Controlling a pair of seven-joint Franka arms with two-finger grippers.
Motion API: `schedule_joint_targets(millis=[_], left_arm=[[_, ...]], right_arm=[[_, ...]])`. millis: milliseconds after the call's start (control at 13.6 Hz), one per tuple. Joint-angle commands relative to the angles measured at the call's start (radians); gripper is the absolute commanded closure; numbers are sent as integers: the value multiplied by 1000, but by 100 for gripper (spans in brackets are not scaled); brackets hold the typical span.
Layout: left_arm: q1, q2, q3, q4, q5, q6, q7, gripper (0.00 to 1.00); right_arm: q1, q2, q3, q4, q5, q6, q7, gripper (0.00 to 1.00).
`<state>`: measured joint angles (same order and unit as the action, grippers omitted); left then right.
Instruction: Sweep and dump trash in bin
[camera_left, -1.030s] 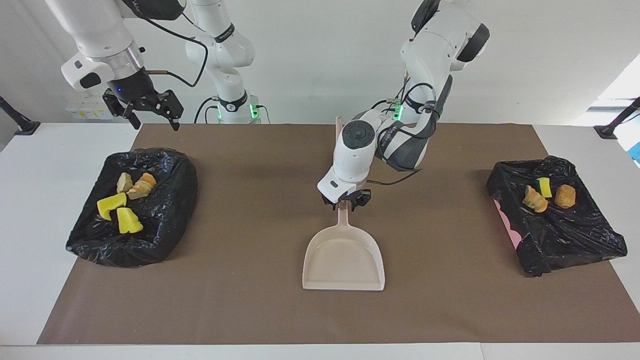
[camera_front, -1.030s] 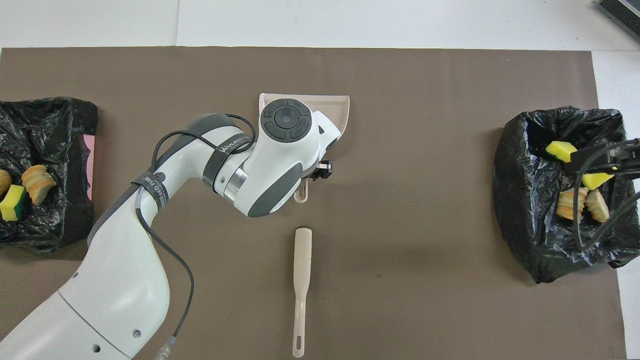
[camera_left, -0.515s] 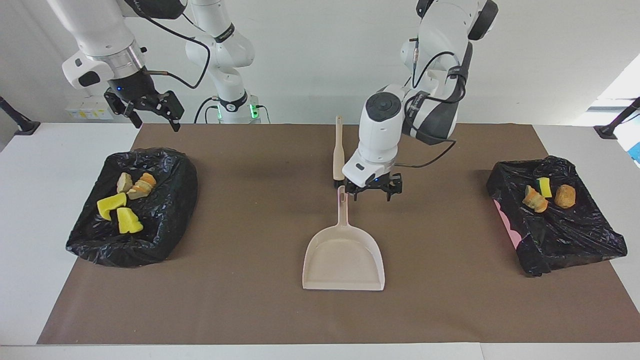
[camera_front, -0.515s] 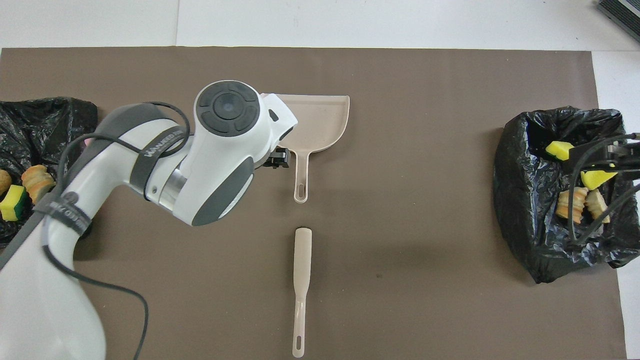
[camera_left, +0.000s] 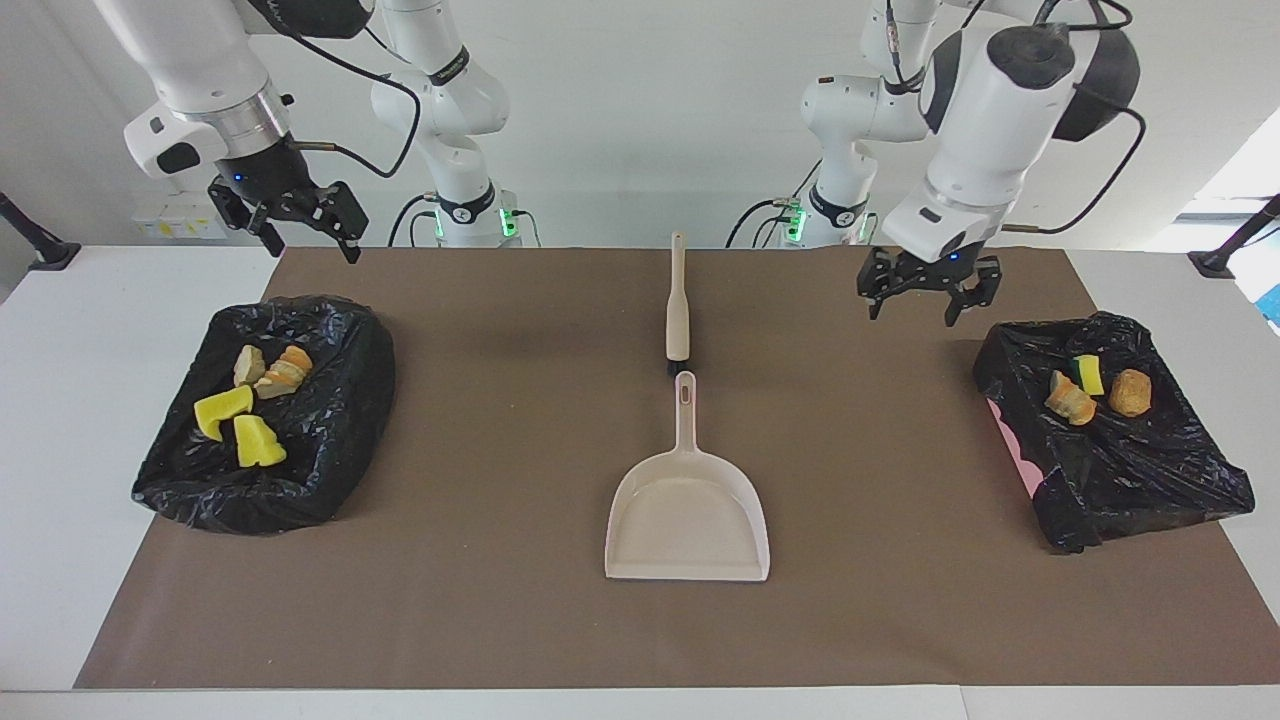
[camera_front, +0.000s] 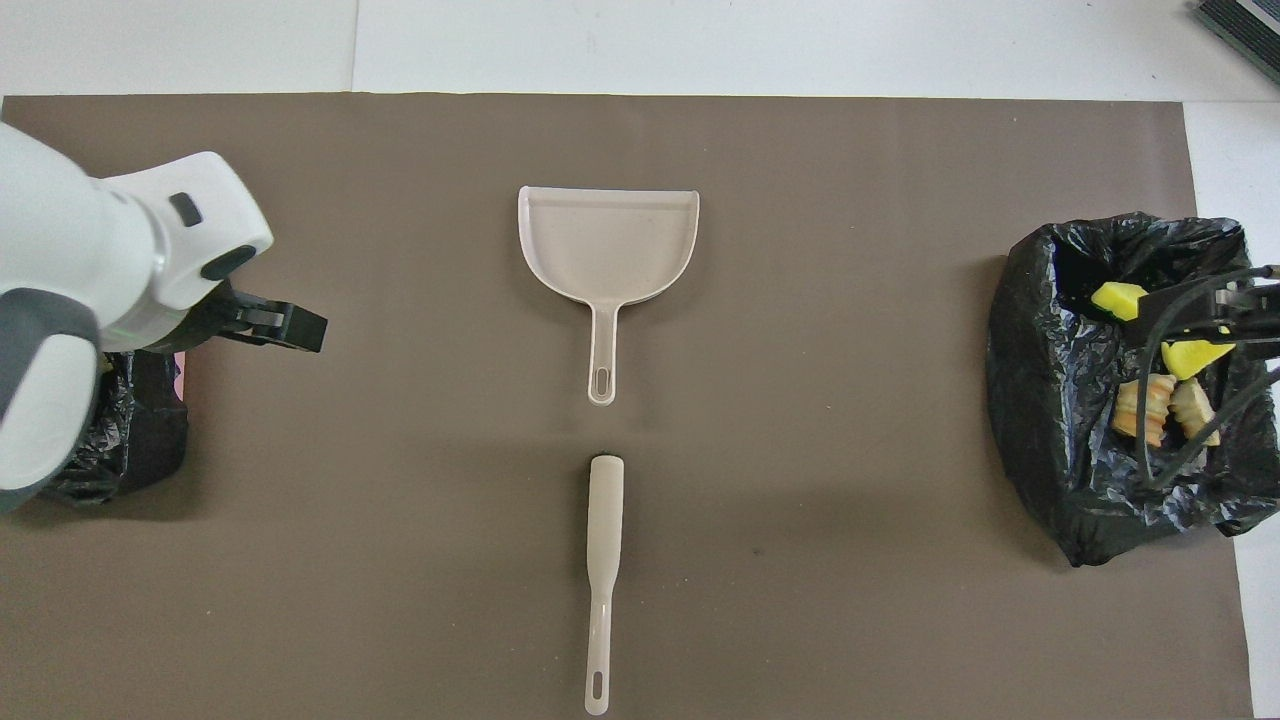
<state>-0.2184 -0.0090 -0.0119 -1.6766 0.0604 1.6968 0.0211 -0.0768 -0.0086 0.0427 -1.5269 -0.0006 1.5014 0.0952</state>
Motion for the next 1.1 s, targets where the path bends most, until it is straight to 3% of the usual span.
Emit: schedule_joint_targets(millis=[0, 221, 442, 1030], left_arm=[[48, -54, 32, 23, -45, -78, 126, 0], [80, -46, 66, 135, -48, -182, 206, 0], [106, -37, 64, 172, -54, -239, 223, 0], [146, -54, -10, 156, -54, -243, 166, 0]], right_arm=[[-5, 6, 3, 16, 13, -13, 12, 0], [-5, 7, 3, 16, 14, -13, 12, 0], [-5, 6, 3, 16, 14, -13, 12, 0], [-3, 6, 3, 16, 14, -13, 12, 0]])
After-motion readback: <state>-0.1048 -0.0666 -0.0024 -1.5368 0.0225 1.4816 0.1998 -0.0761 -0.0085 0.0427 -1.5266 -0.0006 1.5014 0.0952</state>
